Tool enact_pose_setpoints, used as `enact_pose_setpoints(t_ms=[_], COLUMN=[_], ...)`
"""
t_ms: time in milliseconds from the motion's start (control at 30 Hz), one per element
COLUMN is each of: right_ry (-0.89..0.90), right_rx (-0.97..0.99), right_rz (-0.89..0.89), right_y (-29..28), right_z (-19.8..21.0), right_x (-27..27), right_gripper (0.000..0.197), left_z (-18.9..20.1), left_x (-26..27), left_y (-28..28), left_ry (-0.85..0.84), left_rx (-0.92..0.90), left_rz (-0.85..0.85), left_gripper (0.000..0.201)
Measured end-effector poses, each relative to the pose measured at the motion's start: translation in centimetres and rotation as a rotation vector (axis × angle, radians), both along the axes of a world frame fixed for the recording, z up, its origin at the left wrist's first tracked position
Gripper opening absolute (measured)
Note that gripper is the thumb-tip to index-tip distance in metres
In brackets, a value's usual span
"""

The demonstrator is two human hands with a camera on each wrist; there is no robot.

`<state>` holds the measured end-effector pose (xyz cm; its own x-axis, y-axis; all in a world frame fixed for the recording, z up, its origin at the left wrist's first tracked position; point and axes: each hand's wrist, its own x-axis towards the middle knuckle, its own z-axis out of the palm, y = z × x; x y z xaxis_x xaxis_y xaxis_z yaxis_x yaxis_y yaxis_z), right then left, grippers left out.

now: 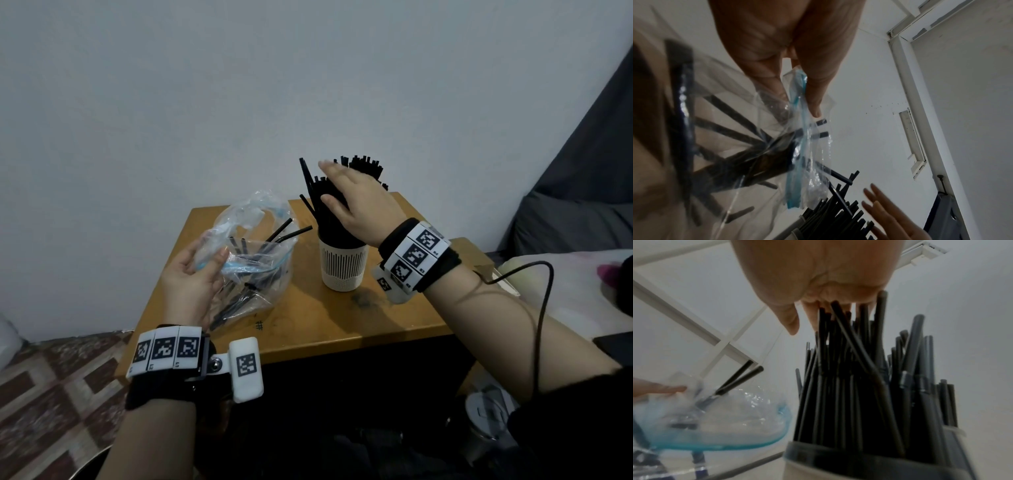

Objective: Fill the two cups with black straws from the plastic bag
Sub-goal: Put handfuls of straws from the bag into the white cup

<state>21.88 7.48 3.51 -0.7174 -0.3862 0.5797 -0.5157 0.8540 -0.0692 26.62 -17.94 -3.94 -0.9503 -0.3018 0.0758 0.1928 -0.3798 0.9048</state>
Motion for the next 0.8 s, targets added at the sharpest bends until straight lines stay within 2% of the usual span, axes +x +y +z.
enact_pose_setpoints(t_ms=[67, 167, 233, 333, 400, 500, 633, 700, 800], right_ry=[0.064, 0.085, 0.033, -0.080, -0.089, -0.050, 0.129, 0.094, -0.045], right_rx=[-0.091, -0.067, 0.073, 0.336, 0.379, 0.261, -0.103, -0.280, -0.367], right_rz=[0.038, 0.101, 0.082, -0.051, -0.122, -0.090, 0.164, 0.211, 0.218], right_y=[-0.3, -1.3, -2.0, -2.3, -2.1, -1.9, -2.2, -2.7, -3.4], right_z=[0.1, 0.9, 1.3, 0.9, 0.5, 0.6, -0.2, -1.3, -3.3], right_x=[0.2, 0.1, -0.1, -0.3, -0.3, 0.1, 2.6, 4.3, 5.9], right_gripper=[0.060, 0.064, 0.059, 0.048, 0.046, 0.046, 0.045, 0.044, 0.050], left_z=[0.0, 0.0, -0.1, -0.1, 0.0, -0.2, -0.5, -0.6, -0.6], left_x=[0.1, 0.2, 0.3, 0.4, 0.5, 0.8, 1.0, 1.2, 1.4], left_y=[0.0, 0.2, 0.3, 0.3, 0.0, -0.3, -0.6, -0.7, -0.8], left_ry=[-0.001, -0.013, -0.016, -0.017, -0.014, -0.002, -0.017, -0.029, -0.025], left_rx=[-0.007, -0.012, -0.018, -0.019, -0.028, -0.029, 0.056, 0.099, 0.089], left_rz=[-0.004, -0.014, -0.023, -0.026, -0.031, -0.041, -0.098, -0.136, -0.164], left_gripper=[0.047, 0.047, 0.047, 0.047, 0.048, 0.051, 0.048, 0.045, 0.042])
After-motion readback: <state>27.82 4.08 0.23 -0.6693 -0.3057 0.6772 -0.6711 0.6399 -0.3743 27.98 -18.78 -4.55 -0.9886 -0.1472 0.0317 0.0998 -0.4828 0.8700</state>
